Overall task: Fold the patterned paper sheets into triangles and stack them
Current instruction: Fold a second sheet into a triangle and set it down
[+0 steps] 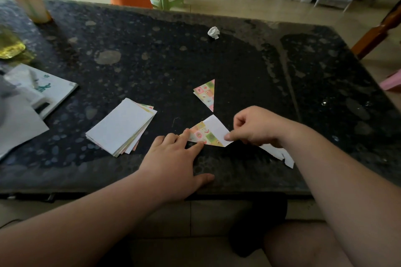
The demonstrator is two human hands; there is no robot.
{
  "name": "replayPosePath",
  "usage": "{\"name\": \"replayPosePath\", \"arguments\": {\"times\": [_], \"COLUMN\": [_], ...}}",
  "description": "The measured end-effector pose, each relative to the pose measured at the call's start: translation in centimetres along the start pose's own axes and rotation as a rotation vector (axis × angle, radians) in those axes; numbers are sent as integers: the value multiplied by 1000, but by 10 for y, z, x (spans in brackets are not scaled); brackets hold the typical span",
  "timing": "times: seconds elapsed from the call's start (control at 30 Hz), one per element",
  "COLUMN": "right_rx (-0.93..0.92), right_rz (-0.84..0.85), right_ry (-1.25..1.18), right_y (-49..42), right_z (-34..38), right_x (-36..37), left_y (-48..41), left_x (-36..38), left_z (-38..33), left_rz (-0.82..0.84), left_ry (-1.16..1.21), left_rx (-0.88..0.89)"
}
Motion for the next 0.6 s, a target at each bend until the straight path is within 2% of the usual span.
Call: {"name": "replayPosePath", "arguments": {"times": [0.07, 0.2, 0.33, 0.43, 0.5, 0.6], "right_rx": [-41, -20, 21, 65, 91, 113], "right_rz": [22, 219, 207, 185, 170, 142], "right_ry": [-58, 25, 1, 14, 55, 85], "right_y": [-1, -5, -10, -13, -14, -15], "right_z": [11, 19, 15, 15, 17, 20], "right_x": [11, 36, 38, 40, 42, 43], "left_y": [0, -5, -19, -32, -40, -48], "left_x": [0, -4, -14, -20, -20, -17], "left_z": [0, 2, 13, 29, 36, 37], "left_rz": [10, -25, -166, -261, -242, -90], "left_ry": [-3, 2, 107, 261, 355, 442], "left_rx": [1, 0, -45, -212, -318, -409]}}
Point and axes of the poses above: each hand's wrist, its own y-axis away from the middle knuckle, its own x-axis out of the palm, z = x × y, the point moved 5 cm from there along -y, towards the middle knuckle, and after that the axes turned 6 degrees about -z, right-handed, at the moved point
